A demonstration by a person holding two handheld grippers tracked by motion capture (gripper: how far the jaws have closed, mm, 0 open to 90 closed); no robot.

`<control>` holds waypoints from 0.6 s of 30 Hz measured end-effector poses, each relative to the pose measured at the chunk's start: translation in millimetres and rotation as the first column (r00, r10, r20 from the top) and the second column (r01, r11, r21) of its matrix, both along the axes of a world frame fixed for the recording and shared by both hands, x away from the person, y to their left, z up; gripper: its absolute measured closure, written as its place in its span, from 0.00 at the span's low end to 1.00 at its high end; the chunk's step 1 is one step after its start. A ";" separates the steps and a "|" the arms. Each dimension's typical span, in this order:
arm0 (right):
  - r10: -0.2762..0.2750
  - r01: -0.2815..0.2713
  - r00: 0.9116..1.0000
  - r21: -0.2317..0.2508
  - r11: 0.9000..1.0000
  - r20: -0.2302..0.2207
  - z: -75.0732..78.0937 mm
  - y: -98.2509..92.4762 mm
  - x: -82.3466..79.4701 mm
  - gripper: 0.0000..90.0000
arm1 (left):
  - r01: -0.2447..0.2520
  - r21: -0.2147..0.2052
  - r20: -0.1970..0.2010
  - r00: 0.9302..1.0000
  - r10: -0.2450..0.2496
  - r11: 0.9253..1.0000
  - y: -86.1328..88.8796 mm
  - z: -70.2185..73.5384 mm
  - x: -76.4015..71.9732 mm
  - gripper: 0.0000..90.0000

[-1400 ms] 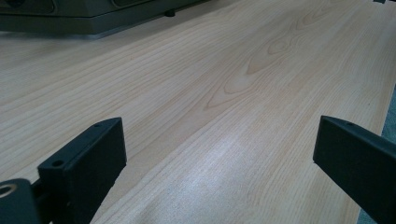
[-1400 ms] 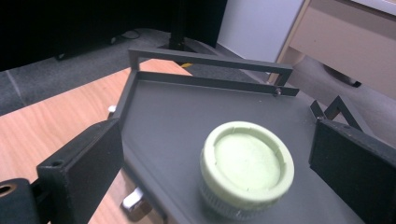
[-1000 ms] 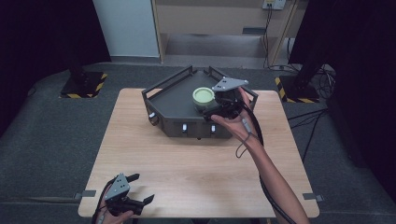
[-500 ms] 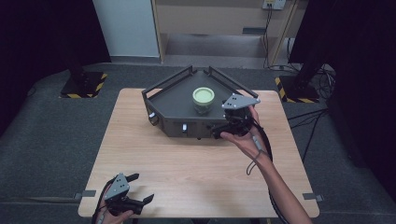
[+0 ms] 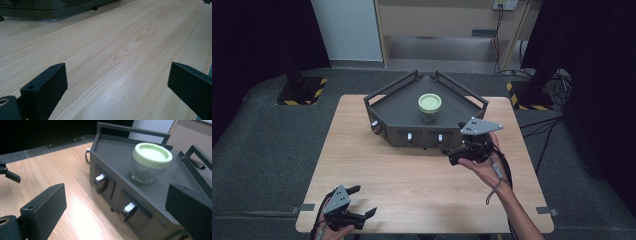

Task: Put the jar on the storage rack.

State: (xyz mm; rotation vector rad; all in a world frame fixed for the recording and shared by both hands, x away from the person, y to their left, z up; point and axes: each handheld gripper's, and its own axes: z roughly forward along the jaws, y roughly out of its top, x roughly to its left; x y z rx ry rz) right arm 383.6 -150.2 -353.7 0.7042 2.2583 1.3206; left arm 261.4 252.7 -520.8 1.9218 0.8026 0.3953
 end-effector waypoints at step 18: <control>-0.014 0.015 0.999 0.029 0.999 -0.047 -31.2 -31.1 -24.9 0.04 | -0.013 -0.005 0.001 1.000 0.013 1.000 0.9 0.4 0.6 0.01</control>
